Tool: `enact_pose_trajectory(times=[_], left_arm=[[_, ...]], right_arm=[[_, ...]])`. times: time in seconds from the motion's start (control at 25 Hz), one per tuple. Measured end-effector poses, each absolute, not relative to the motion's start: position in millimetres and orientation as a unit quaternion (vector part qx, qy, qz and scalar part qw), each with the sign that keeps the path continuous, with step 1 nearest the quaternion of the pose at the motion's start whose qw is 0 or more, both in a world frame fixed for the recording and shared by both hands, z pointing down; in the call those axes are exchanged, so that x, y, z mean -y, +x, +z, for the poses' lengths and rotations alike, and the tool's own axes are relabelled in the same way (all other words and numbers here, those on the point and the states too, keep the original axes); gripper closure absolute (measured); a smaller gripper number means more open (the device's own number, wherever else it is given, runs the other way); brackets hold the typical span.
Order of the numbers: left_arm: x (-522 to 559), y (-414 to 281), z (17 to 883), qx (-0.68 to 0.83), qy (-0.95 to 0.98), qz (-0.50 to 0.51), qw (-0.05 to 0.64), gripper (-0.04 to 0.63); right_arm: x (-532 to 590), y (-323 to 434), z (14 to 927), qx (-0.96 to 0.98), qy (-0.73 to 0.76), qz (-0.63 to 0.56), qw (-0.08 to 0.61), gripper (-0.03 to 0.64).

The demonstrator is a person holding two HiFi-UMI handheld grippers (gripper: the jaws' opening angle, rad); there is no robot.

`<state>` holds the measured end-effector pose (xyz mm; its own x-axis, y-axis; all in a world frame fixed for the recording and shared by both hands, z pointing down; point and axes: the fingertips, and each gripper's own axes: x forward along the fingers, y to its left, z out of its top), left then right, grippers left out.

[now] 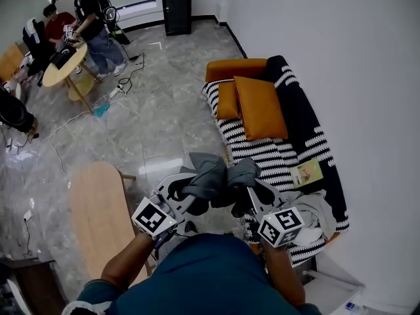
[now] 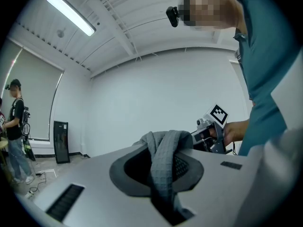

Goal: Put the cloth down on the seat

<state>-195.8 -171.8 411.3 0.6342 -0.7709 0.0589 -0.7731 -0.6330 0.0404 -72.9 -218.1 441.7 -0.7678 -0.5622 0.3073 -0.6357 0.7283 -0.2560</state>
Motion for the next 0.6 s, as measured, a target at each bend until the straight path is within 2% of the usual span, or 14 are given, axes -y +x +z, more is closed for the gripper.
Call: enact_pose_trajectory(times=[0.32, 0.6], left_arm=[[171, -226, 424, 0.427, 0.903, 0.019, 0.039, 0.541], [189, -214, 431, 0.433, 0.9, 0.027, 0.049, 0.541]], right_arm=[[213, -91, 445, 0.921, 0.332, 0.172, 0.107, 0.574], [240, -76, 453, 0.919, 0.332, 0.181, 0.113, 0.574]])
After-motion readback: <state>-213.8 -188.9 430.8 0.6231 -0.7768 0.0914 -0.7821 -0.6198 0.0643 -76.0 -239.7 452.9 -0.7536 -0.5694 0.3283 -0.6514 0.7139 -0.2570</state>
